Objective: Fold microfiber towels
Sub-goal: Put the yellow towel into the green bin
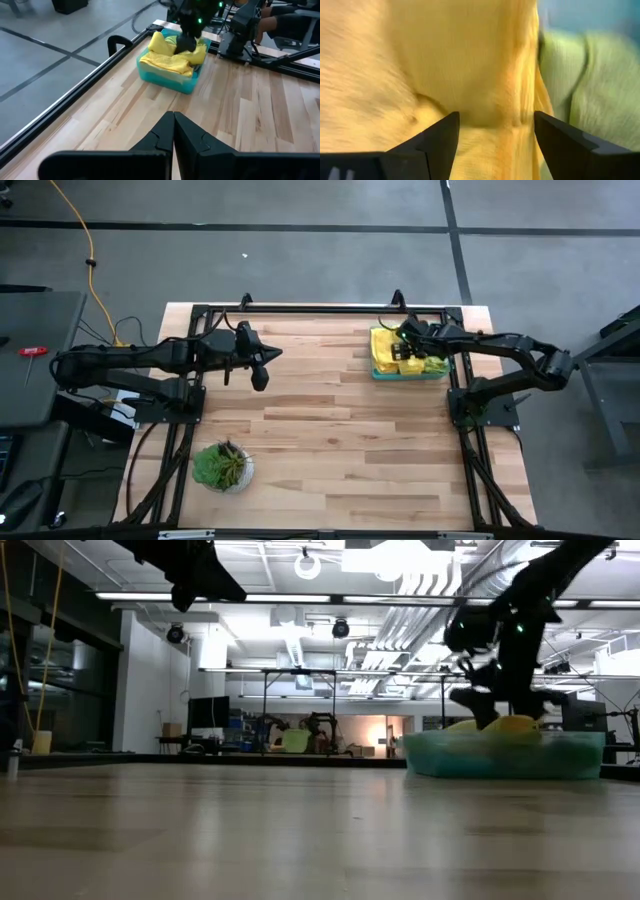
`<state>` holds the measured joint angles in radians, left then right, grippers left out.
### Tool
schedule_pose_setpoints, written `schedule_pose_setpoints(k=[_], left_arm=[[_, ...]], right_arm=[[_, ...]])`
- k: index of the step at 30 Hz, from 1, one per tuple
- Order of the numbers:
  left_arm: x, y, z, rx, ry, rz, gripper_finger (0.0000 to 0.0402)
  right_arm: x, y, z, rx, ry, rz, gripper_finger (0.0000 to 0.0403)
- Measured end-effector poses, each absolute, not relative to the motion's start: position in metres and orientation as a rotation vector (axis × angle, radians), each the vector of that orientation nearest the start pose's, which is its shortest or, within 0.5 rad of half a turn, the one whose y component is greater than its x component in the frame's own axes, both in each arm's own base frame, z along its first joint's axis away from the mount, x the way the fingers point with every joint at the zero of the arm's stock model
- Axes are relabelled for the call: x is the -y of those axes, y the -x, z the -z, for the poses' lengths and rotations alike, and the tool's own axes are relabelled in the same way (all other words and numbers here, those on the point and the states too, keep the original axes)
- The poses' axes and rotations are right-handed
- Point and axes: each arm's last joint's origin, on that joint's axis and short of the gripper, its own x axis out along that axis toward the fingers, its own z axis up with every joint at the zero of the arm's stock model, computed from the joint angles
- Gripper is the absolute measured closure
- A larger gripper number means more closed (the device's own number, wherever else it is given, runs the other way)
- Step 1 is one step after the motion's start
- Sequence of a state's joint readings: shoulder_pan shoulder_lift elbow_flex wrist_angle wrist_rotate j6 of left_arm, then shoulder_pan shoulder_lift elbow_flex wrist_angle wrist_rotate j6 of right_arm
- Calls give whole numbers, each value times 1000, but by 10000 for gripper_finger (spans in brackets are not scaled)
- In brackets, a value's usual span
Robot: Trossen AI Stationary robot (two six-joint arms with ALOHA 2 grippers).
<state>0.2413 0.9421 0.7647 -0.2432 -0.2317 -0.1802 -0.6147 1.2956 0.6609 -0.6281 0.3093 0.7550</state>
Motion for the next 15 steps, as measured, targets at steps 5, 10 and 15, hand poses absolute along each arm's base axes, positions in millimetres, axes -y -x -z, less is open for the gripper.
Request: schedule_pose_setpoints(k=[5,10,15], left_arm=[[-55,-196,-294,-383,177,-503,402],[-55,-195,-291,-408,179,-506,401],[-55,-195,-291,-411,179,-505,402]], right_arm=[[139,-179,-203,-870,-710,1261,156],[147,-186,-216,-752,-699,1314,156],[155,-189,-202,-679,-775,1368,156]])
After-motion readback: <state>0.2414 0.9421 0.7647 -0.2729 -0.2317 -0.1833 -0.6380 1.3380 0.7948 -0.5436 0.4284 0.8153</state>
